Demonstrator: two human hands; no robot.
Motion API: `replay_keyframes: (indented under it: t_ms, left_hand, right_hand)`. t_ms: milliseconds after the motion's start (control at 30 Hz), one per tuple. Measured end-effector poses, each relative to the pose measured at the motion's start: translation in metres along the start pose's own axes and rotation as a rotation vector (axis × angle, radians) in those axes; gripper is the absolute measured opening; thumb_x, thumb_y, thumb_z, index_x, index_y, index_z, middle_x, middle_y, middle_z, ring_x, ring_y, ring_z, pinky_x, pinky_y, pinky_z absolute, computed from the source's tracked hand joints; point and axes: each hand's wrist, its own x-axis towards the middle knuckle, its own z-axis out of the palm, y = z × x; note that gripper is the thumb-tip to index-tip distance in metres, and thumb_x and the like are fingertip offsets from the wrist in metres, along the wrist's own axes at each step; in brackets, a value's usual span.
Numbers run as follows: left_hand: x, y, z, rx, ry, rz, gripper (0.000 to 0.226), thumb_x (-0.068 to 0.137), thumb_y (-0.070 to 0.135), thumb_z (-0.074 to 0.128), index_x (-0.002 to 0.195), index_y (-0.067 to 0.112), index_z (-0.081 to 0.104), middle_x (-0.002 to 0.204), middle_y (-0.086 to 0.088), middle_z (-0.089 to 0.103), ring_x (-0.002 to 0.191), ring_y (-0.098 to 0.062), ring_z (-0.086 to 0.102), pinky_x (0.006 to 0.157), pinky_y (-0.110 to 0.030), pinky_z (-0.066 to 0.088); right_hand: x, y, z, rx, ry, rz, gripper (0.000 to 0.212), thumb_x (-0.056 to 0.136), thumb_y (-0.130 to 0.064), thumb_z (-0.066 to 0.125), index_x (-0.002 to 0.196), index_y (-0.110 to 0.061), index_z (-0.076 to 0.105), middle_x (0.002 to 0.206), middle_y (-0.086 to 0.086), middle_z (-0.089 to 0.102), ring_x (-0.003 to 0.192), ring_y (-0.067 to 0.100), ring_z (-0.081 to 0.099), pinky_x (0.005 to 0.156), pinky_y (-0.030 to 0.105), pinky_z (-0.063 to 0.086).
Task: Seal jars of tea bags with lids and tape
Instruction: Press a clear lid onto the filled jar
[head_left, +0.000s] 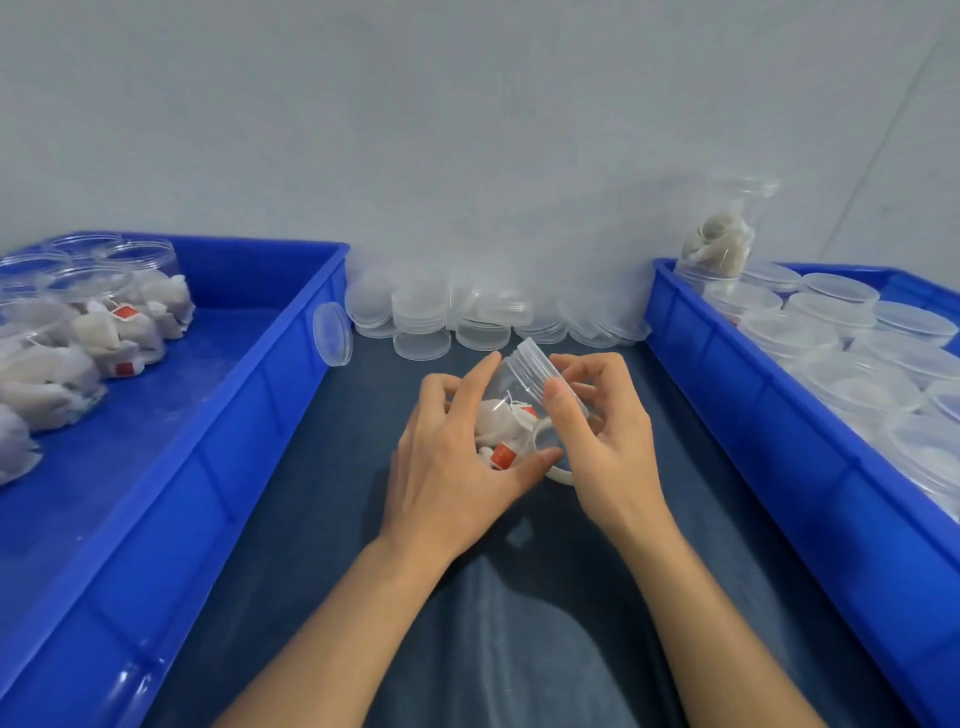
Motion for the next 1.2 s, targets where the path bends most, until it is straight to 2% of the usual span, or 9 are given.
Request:
replay_keyframes:
  t_ms: [133,333,433,600,767,867,1000,1100,1200]
  left_hand:
    - [-0.001,0.001,0.001,0.042,0.011,0.014,0.100,0.069,0.083,0.073,0.155,0.042,0.043,0.116,0.013,0.047,0.097,-0.013,0.064,0.076,-0.041,0.059]
    - [-0.001,0.002,-0.001,-0.017,-0.025,-0.037,0.095,0.066,0.086,0.071,0.150,0.052,0.043,0.111,0.018,0.049,0.093,-0.007,0.066,0.077,-0.041,0.061]
    - [0.000,0.001,-0.002,-0.039,-0.055,-0.066,0.093,0.065,0.088,0.070,0.148,0.056,0.043,0.108,0.020,0.051,0.093,-0.003,0.066,0.079,-0.037,0.061]
    - [0.004,-0.002,-0.003,-0.195,-0.144,-0.117,0.070,0.068,0.086,0.073,0.132,0.066,0.053,0.104,0.021,0.059,0.100,0.003,0.062,0.080,-0.026,0.054]
    - [0.009,-0.004,-0.007,-0.516,-0.311,-0.180,0.049,0.081,0.064,0.078,0.125,0.043,0.069,0.106,0.001,0.075,0.103,-0.022,0.071,0.095,-0.054,0.058]
    - [0.010,-0.007,-0.010,-0.691,-0.449,-0.258,0.052,0.084,0.059,0.074,0.126,0.028,0.072,0.114,-0.006,0.078,0.110,-0.025,0.074,0.104,-0.053,0.055]
    - [0.013,-0.009,-0.016,-0.958,-0.602,-0.402,0.068,0.087,0.059,0.067,0.126,0.003,0.071,0.119,-0.023,0.075,0.104,-0.030,0.072,0.094,-0.046,0.058]
    - [0.011,-0.010,-0.018,-1.084,-0.813,-0.519,0.075,0.094,0.067,0.058,0.134,0.004,0.066,0.119,-0.030,0.065,0.102,-0.047,0.063,0.096,-0.084,0.044]
    - [0.011,-0.009,-0.019,-1.123,-0.854,-0.526,0.072,0.097,0.067,0.053,0.137,0.009,0.064,0.116,-0.026,0.067,0.096,-0.044,0.068,0.096,-0.084,0.042]
  right_hand:
    - [0.001,0.001,0.000,0.025,-0.050,-0.023,0.029,0.103,-0.032,0.053,0.130,-0.031,0.065,0.125,-0.009,0.069,0.113,0.021,0.068,0.090,0.051,0.059]
    - [0.000,0.002,0.005,0.080,-0.079,-0.074,0.033,0.105,-0.025,0.050,0.133,-0.028,0.067,0.131,-0.007,0.067,0.123,0.020,0.064,0.088,0.015,0.052]
    - [0.001,0.003,0.005,0.092,-0.083,-0.071,0.034,0.104,-0.025,0.048,0.132,-0.028,0.068,0.129,-0.007,0.068,0.122,0.019,0.064,0.091,0.017,0.051]
    - [0.000,0.004,0.003,0.078,-0.099,-0.079,0.032,0.102,-0.028,0.049,0.126,-0.031,0.070,0.122,-0.005,0.070,0.116,0.024,0.065,0.098,0.039,0.052]
    - [0.001,0.004,0.002,0.158,-0.119,-0.080,0.034,0.100,-0.021,0.049,0.123,-0.022,0.073,0.124,0.002,0.072,0.121,0.029,0.065,0.100,0.038,0.052]
    - [0.002,0.005,-0.002,0.249,-0.142,-0.060,0.035,0.098,-0.015,0.048,0.121,-0.015,0.075,0.119,0.007,0.075,0.115,0.030,0.068,0.095,0.034,0.053]
    - [0.003,0.006,0.000,0.384,-0.144,-0.016,0.038,0.093,-0.027,0.051,0.118,-0.016,0.077,0.118,0.011,0.076,0.114,0.034,0.071,0.097,0.050,0.055]
    - [0.004,0.006,0.000,0.438,-0.150,0.007,0.040,0.092,-0.030,0.049,0.117,-0.019,0.078,0.118,0.011,0.077,0.112,0.032,0.072,0.093,0.043,0.056]
    - [0.004,0.006,0.000,0.455,-0.157,0.014,0.040,0.093,-0.030,0.049,0.118,-0.018,0.078,0.119,0.011,0.077,0.114,0.032,0.072,0.092,0.041,0.056]
